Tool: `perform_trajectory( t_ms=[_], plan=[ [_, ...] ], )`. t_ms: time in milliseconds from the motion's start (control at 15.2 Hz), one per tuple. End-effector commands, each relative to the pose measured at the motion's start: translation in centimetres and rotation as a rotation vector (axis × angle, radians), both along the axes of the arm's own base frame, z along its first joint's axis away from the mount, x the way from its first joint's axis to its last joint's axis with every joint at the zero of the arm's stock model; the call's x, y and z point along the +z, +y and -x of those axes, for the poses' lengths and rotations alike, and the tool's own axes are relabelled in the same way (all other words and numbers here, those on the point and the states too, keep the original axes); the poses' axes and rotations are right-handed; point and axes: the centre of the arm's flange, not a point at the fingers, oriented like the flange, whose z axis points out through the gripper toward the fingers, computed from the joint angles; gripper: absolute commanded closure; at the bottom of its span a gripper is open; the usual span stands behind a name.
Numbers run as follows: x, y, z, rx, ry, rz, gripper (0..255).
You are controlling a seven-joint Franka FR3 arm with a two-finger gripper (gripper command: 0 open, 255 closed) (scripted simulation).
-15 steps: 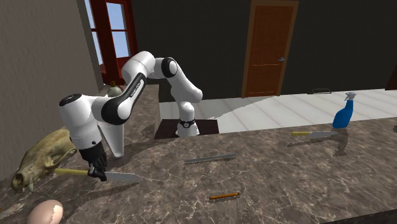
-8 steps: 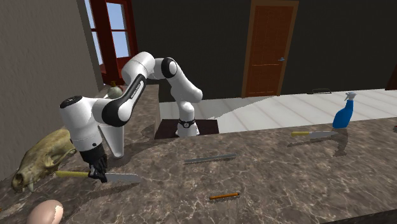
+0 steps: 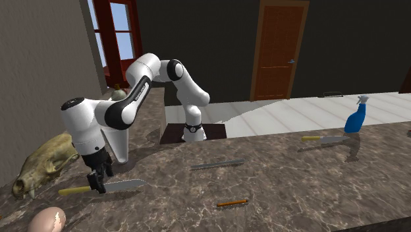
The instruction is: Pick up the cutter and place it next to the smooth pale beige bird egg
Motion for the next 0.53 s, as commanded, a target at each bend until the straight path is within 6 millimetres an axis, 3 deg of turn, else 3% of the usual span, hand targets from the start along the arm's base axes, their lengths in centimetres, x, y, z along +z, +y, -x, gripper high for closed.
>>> perform_trajectory(
  t_ms=[0,132,462],
  plan=[
    [2.0,-0.2,0.1,0.000,0.000,0.000,0],
    [4.3,-0.5,0.1,0.000,0.000,0.000,0],
    [4.3,-0.5,0.1,0.000,0.000,0.000,0]
  ],
)
